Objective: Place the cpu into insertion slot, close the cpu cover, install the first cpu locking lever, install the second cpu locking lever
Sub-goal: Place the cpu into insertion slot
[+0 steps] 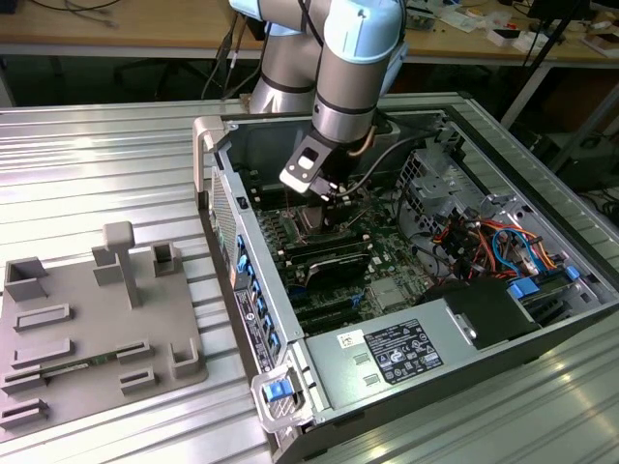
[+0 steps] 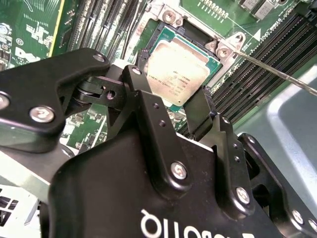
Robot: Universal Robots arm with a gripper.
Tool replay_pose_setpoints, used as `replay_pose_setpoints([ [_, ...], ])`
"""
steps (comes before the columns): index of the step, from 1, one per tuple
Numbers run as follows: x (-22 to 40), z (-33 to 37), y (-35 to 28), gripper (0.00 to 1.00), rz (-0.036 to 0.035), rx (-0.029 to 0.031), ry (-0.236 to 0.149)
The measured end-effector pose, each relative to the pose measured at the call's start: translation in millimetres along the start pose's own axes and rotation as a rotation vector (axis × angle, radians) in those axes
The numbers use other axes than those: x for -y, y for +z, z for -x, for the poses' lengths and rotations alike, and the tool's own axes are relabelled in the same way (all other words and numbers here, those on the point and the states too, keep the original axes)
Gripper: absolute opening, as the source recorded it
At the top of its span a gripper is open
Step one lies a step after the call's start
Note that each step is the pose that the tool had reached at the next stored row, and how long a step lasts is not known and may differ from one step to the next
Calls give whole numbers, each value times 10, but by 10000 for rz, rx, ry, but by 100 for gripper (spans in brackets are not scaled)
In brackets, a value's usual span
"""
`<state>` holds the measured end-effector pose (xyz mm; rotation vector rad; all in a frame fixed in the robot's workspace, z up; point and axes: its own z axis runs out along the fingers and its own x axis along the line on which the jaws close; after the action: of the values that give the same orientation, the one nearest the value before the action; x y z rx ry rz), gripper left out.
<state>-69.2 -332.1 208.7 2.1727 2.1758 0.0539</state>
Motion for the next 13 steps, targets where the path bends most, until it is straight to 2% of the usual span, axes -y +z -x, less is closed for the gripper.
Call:
replay_pose_setpoints([
  [8, -4, -1, 62, 55, -3, 8, -3],
  [13, -8, -13, 73, 55, -3, 9, -2],
])
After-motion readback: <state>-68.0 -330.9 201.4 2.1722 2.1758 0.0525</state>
